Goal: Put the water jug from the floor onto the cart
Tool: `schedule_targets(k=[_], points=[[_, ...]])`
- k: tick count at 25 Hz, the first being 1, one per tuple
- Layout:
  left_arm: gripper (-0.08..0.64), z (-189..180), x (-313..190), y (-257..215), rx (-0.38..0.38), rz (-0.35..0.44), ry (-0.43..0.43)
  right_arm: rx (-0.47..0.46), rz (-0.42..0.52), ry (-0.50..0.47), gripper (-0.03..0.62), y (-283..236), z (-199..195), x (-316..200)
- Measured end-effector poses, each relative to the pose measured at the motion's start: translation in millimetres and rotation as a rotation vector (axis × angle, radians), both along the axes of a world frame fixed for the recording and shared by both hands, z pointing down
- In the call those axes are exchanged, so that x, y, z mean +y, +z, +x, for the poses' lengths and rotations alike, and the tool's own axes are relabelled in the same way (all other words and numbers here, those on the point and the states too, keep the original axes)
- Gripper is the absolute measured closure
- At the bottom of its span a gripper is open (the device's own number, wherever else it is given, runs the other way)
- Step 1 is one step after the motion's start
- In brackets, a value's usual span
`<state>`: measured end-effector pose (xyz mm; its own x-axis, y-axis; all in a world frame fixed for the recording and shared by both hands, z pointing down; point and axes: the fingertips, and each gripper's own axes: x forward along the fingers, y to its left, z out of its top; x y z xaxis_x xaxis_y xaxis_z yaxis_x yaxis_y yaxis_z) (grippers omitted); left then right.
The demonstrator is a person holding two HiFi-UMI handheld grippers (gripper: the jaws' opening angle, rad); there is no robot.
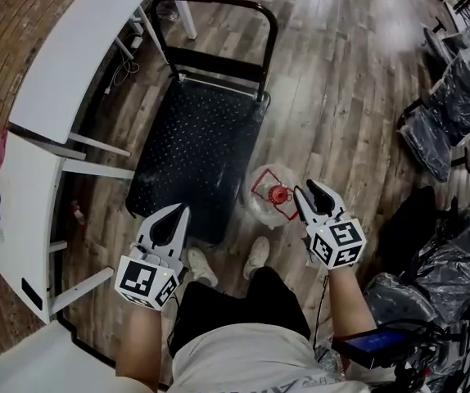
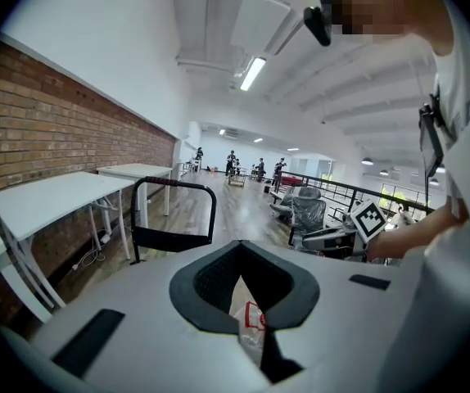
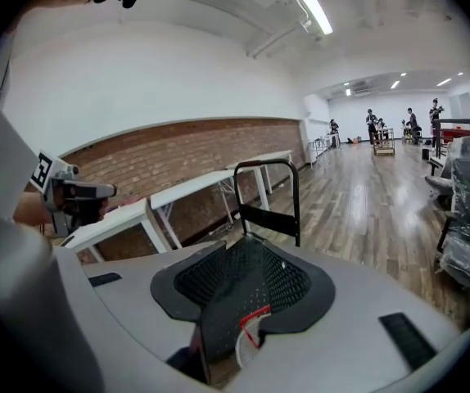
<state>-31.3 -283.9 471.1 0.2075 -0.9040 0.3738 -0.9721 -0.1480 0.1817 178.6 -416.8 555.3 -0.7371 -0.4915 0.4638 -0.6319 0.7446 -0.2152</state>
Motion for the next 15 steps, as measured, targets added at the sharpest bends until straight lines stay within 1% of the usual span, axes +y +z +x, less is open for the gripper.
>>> schedule_targets(k=[3,8,15], points=[[0.56,-3,1,24,-0.001,-0.036,-0.026,0.045,-0.044,-0.025,0.444,49,-3,-3],[0.56,1,6,59,0.004,-0.076,-0.05,0.128,-0.108,-0.07,0.324,129,-2,7],[0.56,-10,20,121,0.009,-0.126,-0.092,0.227,-0.127,-0.08,0.279,219,-5,5]])
